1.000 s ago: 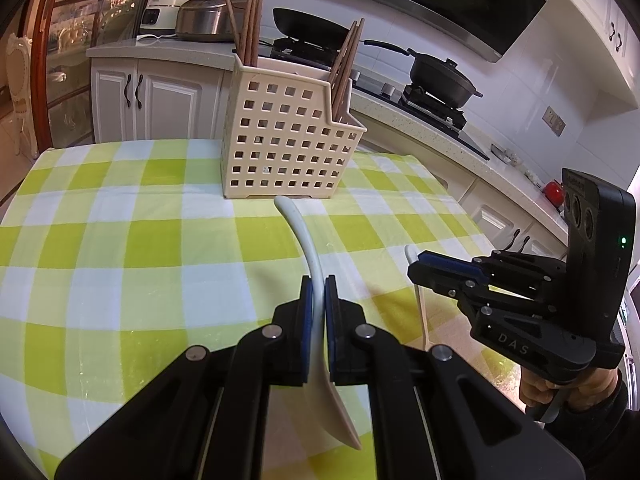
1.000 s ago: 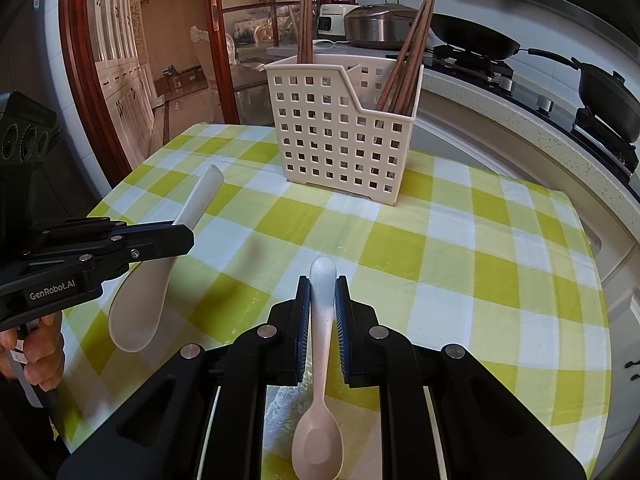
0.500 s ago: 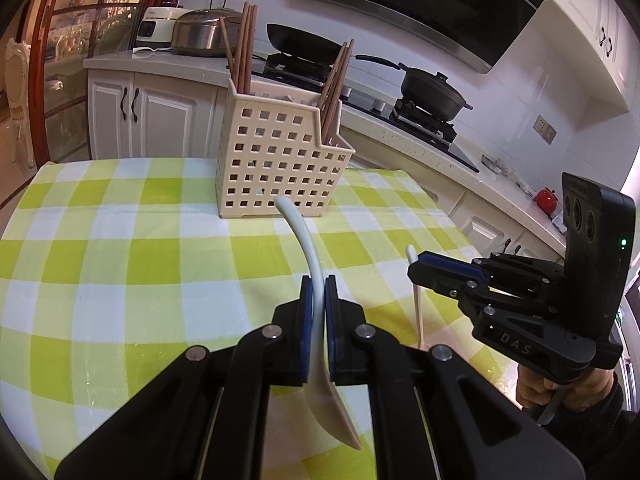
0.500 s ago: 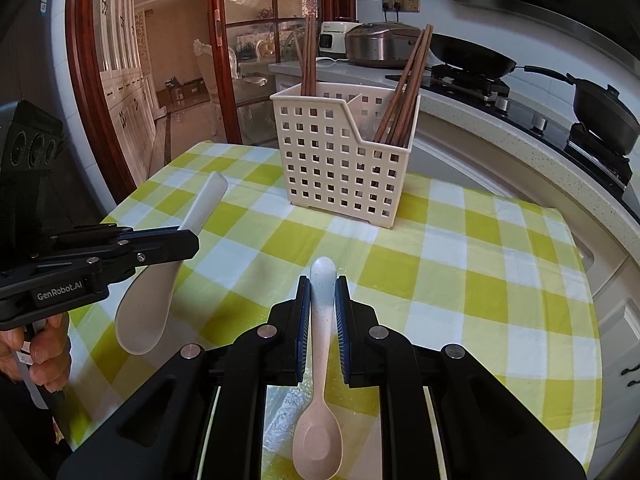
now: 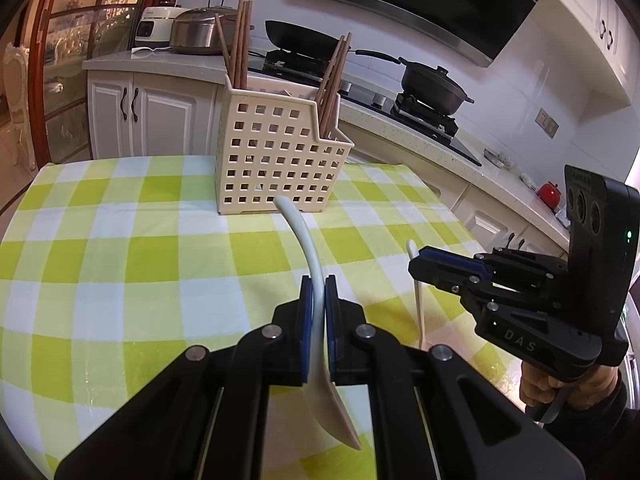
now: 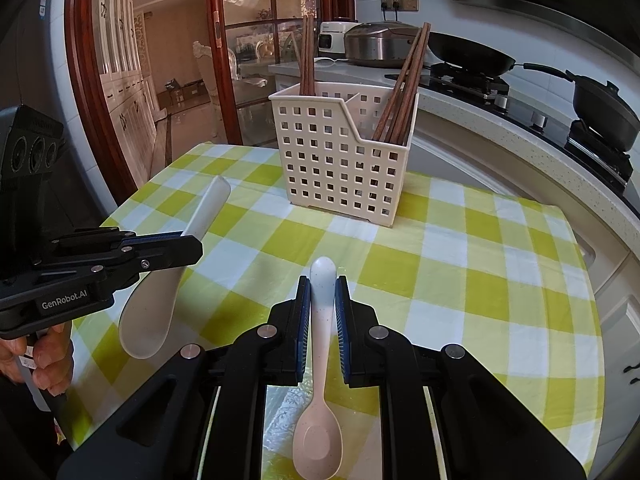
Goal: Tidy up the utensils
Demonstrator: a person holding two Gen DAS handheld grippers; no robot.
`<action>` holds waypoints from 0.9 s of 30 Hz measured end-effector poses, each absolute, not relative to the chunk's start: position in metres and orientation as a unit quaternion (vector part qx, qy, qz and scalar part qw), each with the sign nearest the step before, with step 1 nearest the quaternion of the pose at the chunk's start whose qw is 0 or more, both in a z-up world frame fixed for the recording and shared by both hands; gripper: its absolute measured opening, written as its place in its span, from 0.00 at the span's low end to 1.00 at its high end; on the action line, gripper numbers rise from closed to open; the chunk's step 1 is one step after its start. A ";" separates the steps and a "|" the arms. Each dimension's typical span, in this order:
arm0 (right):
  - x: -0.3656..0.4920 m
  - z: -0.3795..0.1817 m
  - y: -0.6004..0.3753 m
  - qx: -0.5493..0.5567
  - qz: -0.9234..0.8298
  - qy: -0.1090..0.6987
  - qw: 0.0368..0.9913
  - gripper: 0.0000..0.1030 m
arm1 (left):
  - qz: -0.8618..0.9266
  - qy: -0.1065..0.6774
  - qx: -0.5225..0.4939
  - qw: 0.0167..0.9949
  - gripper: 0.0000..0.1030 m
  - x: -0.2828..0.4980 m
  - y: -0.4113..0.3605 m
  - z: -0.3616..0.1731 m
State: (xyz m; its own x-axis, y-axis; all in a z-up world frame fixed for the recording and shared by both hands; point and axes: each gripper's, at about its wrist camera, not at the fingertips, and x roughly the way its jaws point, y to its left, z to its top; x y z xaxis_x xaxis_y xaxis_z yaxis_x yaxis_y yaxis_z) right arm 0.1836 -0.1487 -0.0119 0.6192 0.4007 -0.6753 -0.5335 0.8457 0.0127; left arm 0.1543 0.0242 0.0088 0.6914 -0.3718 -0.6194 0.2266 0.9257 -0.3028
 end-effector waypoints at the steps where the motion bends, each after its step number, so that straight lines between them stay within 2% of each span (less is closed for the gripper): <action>1: 0.183 -0.012 -0.149 -0.095 0.261 0.350 0.895 0.12 | -0.164 0.357 -0.099 0.914 0.06 0.154 0.023 0.009; 12: 0.182 -0.013 -0.148 -0.094 0.264 0.350 0.894 0.13 | -0.143 0.362 -0.072 0.918 0.06 0.155 0.021 0.008; 13: 0.183 -0.013 -0.148 -0.094 0.264 0.350 0.894 0.13 | -0.143 0.364 -0.069 0.918 0.05 0.155 0.020 0.007; 14: 0.183 -0.013 -0.148 -0.094 0.265 0.350 0.894 0.13 | -0.142 0.366 -0.068 0.917 0.00 0.156 0.020 0.006; 17: 0.182 -0.013 -0.148 -0.094 0.264 0.351 0.894 0.13 | -0.139 0.367 -0.087 0.916 0.00 0.159 0.027 0.004; 20: 0.183 -0.014 -0.148 -0.093 0.264 0.351 0.893 0.12 | -0.137 0.377 -0.110 0.909 0.21 0.168 0.040 -0.002; 25: 0.183 -0.014 -0.149 -0.091 0.264 0.353 0.893 0.13 | -0.146 0.418 -0.079 0.893 0.22 0.195 0.039 -0.023; 27: 0.185 -0.014 -0.150 -0.092 0.263 0.353 0.893 0.13 | -0.171 0.437 -0.097 0.878 0.22 0.209 0.040 -0.032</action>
